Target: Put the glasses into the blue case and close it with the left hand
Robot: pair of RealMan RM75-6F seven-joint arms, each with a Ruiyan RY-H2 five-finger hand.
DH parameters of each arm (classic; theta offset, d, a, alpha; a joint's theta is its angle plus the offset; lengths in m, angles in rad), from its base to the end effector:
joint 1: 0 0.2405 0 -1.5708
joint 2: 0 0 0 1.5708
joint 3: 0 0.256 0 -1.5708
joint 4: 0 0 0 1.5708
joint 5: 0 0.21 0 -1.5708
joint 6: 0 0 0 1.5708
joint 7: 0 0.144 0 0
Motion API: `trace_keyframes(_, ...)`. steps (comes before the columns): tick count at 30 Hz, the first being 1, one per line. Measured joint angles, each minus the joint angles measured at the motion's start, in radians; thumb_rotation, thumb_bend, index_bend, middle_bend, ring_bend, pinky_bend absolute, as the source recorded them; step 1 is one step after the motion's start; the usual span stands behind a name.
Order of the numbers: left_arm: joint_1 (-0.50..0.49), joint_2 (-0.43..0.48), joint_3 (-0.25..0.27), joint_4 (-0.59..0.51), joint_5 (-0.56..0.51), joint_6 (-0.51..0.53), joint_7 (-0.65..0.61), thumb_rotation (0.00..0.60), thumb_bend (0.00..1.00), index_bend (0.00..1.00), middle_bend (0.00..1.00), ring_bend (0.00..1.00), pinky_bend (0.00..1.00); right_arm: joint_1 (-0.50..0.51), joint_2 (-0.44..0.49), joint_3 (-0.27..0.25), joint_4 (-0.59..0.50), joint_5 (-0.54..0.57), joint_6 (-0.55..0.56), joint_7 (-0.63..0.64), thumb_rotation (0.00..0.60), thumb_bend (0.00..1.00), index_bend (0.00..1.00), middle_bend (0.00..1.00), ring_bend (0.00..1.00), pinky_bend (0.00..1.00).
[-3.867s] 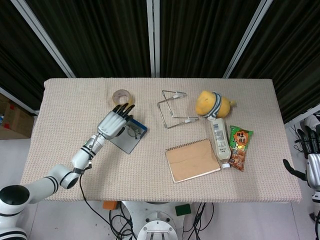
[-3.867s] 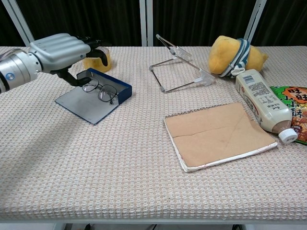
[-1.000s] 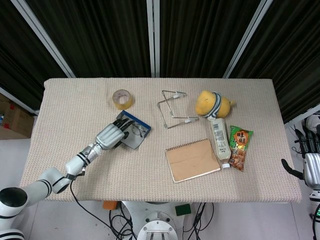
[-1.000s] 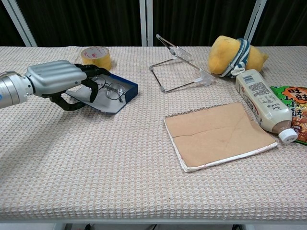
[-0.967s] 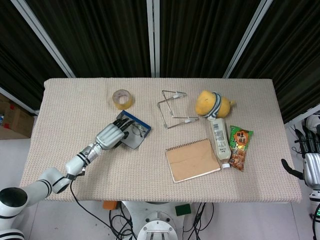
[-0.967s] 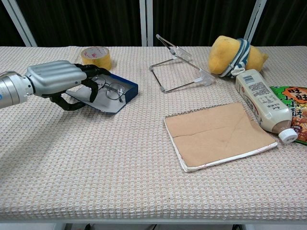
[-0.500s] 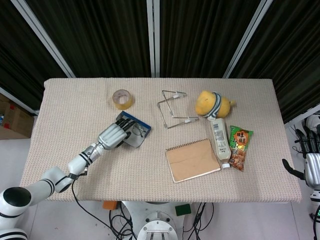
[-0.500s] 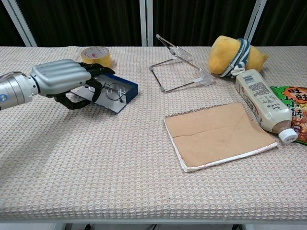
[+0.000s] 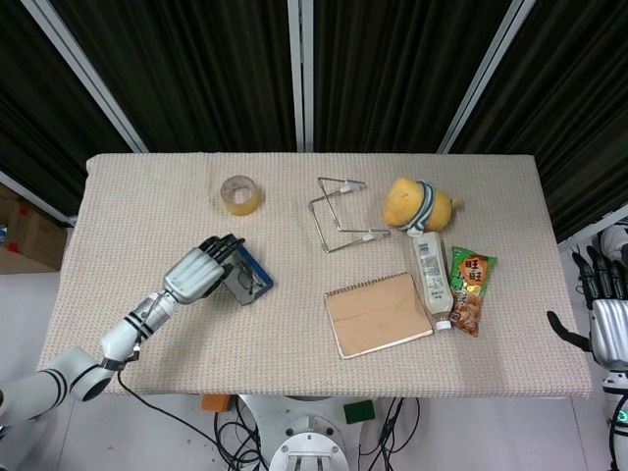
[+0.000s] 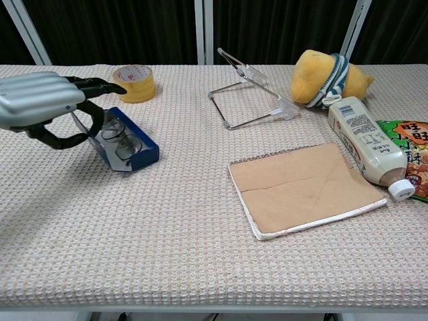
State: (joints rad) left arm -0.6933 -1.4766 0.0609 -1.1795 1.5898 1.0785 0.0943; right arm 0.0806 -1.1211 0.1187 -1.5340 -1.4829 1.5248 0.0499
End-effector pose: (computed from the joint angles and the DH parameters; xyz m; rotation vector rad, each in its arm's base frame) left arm -0.2238 0.3302 0.0103 -2.1202 -0.5052 -0.8190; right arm -0.3203 -0.1943 0.1828 1.3061 -0.8111 0.9498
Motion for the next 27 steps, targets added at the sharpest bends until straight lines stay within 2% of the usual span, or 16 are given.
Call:
trace_keyframes(5, 0.048, 0.097, 0.009, -0.144, -0.036, 0.014, 0.111, 0.6, 0.44, 0.64, 0.0, 0.0, 0.16, 0.001, -0.003, -0.002, 0.0, -0.002, -0.001, -0.005, 0.6, 0.28, 0.0, 0.0, 0.0, 0.04)
trace_keyframes(8, 0.058, 0.128, 0.0, -0.187, -0.062, 0.008, 0.166, 0.6, 0.44, 0.64, 0.0, 0.0, 0.16, 0.002, -0.007, -0.004, 0.0, -0.003, -0.003, -0.005, 0.6, 0.28, 0.0, 0.0, 0.0, 0.04)
trace_keyframes(22, -0.035, 0.033, -0.076, -0.155, -0.164, -0.178, 0.313, 0.6, 0.45, 0.63, 0.0, 0.0, 0.16, -0.008, -0.002, -0.002, 0.017, 0.015, 0.001, 0.018, 0.6, 0.28, 0.0, 0.0, 0.0, 0.04)
trace_keyframes(24, -0.044, 0.021, -0.082, -0.146, -0.182, -0.196, 0.334, 0.6, 0.45, 0.6, 0.0, 0.0, 0.16, -0.008, -0.004, -0.002, 0.023, 0.017, -0.002, 0.024, 0.6, 0.28, 0.0, 0.0, 0.0, 0.04)
trace_keyframes(27, -0.05, 0.011, -0.087, -0.137, -0.193, -0.201, 0.352, 0.6, 0.42, 0.36, 0.0, 0.0, 0.16, -0.008, -0.008, -0.002, 0.032, 0.02, -0.006, 0.031, 0.6, 0.28, 0.0, 0.0, 0.0, 0.04)
